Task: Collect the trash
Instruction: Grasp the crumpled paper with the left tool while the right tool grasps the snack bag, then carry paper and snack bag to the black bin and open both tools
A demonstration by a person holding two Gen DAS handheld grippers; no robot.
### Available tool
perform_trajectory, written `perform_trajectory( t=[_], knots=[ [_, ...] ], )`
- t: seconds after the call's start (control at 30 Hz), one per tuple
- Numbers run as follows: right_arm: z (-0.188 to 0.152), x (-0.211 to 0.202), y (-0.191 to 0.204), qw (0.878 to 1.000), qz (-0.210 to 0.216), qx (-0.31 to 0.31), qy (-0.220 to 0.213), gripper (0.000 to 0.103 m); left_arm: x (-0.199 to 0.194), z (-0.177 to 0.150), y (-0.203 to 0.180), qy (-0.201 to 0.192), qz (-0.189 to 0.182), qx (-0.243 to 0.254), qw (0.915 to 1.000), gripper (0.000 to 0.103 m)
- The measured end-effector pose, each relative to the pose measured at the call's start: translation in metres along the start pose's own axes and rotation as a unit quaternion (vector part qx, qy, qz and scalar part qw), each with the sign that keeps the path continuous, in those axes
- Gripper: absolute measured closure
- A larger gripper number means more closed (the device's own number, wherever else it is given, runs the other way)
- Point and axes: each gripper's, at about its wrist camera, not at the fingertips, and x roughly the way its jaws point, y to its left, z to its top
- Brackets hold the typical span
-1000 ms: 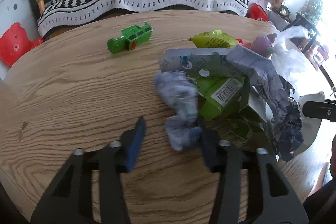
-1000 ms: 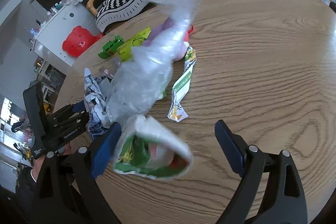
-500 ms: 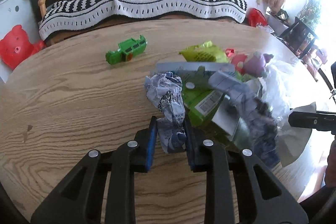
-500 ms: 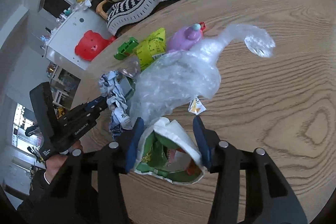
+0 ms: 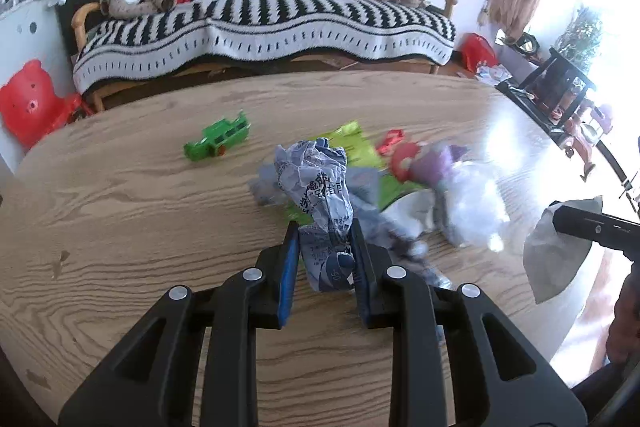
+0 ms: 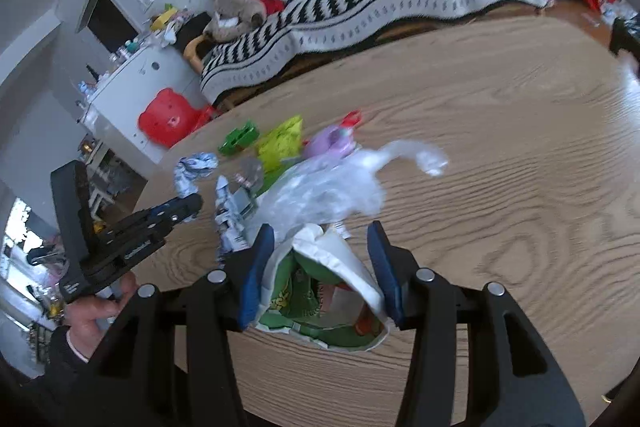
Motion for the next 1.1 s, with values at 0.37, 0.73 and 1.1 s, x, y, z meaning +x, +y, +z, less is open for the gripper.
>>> perform_trajectory(
  t=[0.37,0.73,1.1],
  knots=[
    [-0.008,-0.085,-0.071,0.993,-0.084,0.037,-0.068,0.054,-0.008,0.009,-0.108,-0.009,-0.08,0.055,0.9952,0.079],
    [-0.063,-0.196,-0.196,0.961,-0.219,0.123,-0.119,0.054,0.006,-0.021,-0.288,0.022,-0.196,0.161,0.9671,0.079],
    [-0.142,-0.269,-0.315,0.917,-0.302,0.231,-0.12,0.054,0.04,-0.098,-0.451,0.095,-0.315,0.248,0.911,0.079]
  ],
)
